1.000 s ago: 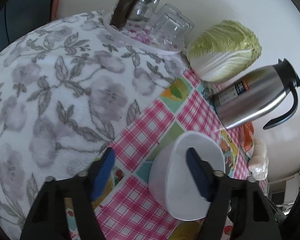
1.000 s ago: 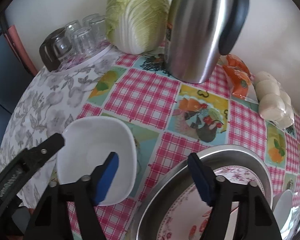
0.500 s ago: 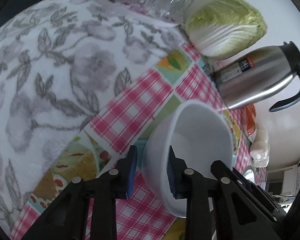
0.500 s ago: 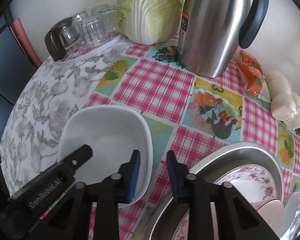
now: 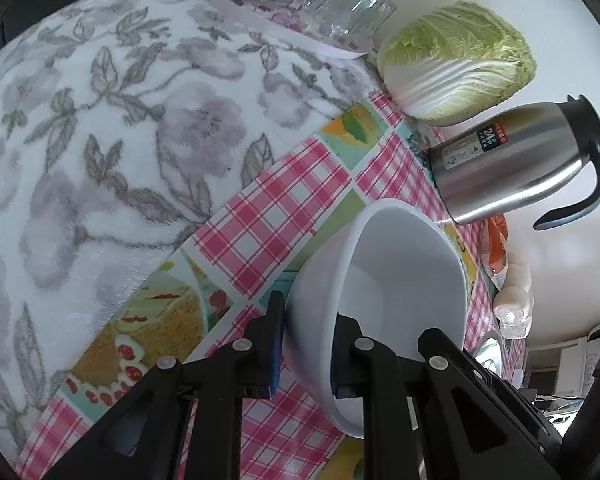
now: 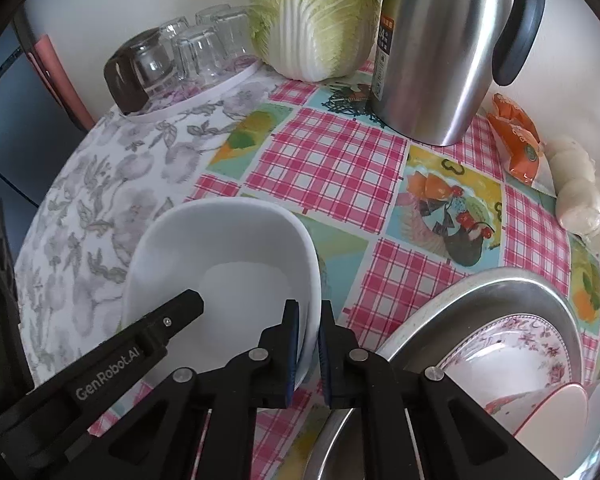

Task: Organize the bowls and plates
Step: 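Lift the white square bowl and carry it over the steel basin, then lower the white square bowl into the red-rimmed bowl in the basin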

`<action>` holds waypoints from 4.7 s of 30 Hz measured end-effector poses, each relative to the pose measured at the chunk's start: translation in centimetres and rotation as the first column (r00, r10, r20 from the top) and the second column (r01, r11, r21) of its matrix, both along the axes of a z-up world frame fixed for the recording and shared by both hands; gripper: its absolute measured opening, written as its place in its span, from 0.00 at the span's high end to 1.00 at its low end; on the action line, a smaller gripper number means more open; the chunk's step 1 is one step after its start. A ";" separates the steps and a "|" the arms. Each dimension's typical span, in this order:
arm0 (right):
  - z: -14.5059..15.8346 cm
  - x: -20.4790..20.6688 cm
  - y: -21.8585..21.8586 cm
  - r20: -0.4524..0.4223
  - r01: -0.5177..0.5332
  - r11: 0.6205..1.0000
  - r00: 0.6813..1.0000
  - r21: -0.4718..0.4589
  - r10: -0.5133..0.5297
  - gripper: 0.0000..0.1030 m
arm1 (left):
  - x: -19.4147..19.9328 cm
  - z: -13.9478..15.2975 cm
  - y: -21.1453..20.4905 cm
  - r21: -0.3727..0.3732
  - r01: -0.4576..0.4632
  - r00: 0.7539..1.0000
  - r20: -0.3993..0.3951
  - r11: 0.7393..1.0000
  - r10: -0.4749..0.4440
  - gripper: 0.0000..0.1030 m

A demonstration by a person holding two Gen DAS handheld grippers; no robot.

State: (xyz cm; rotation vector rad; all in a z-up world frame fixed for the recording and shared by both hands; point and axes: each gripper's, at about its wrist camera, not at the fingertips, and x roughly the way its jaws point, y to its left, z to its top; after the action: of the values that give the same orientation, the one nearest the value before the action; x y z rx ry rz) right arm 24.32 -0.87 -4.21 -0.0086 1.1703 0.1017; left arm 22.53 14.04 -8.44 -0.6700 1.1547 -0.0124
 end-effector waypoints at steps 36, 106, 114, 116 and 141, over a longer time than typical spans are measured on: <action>12.9 -14.2 -11.4 0.300 0.134 0.967 0.933 0.216 -0.196 0.88 | -8.6 15.5 -11.4 0.155 0.187 0.904 0.360 0.970 -0.232 0.82; 6.9 -15.6 -20.4 0.085 0.273 0.916 0.947 0.293 -0.310 0.86 | -8.7 11.2 -20.8 0.278 0.324 0.909 0.172 0.904 -0.379 0.83; 6.3 -15.4 -20.4 0.075 0.276 0.914 0.948 0.298 -0.310 0.86 | -8.4 10.7 -21.0 0.294 0.325 0.913 0.151 0.899 -0.379 0.82; 6.2 -15.3 -20.3 0.073 0.274 0.914 0.948 0.298 -0.308 0.86 | -8.3 10.5 -21.1 0.297 0.322 0.914 0.147 0.899 -0.377 0.82; 4.9 -14.7 -21.0 0.035 0.297 0.902 0.946 0.315 -0.323 0.86 | -8.1 10.3 -20.7 0.292 0.319 0.916 0.152 0.902 -0.373 0.80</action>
State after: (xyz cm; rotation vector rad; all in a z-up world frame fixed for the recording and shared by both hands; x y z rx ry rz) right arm 9.65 -21.84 0.66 0.4445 1.0450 -0.0012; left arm 14.43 -6.67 1.88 -0.2143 1.0402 -0.2247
